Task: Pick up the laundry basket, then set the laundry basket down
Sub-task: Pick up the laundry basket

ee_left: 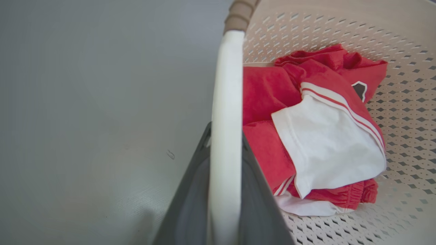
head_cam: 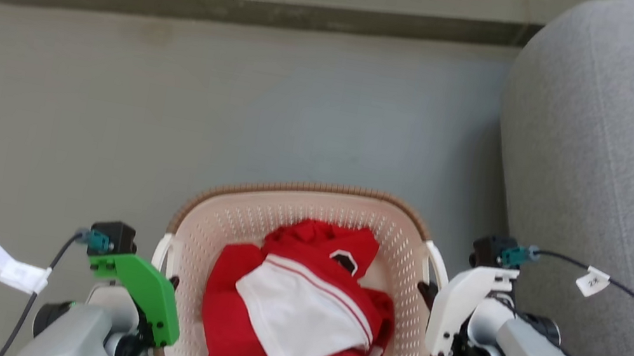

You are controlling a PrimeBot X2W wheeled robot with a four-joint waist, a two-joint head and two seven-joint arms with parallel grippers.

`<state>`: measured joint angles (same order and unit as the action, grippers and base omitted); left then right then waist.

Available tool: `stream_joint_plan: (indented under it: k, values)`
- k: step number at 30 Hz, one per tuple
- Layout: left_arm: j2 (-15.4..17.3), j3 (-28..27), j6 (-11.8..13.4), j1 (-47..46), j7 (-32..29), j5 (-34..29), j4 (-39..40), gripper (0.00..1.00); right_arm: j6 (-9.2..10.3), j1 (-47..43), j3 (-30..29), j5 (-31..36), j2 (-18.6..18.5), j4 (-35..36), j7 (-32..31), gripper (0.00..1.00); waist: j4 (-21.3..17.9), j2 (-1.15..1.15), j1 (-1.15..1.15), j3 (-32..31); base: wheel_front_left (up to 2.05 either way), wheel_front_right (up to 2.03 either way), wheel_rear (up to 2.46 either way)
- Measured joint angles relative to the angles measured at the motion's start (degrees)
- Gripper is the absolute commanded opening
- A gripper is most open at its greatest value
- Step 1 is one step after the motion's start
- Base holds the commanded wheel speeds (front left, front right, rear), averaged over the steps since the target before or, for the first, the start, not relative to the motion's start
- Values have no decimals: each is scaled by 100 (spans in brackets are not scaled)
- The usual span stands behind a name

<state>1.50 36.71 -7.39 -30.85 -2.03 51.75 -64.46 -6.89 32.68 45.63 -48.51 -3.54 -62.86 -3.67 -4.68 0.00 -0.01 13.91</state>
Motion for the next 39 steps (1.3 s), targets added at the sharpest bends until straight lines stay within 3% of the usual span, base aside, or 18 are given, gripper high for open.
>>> stream_joint_plan:
  k: [16, 39]
  values:
    - [-8, 166, 0, 394, -248, 182, -19, 0, 3, -378, 268, -261, -1, -23, -189, 0, -30, 0, 0, -990, 0, 0, 0]
    - [4, 323, 1, 410, -559, 410, -34, 0, 40, -388, 480, -503, -12, -88, -368, 0, -55, 0, 0, -1094, 0, 0, 0]
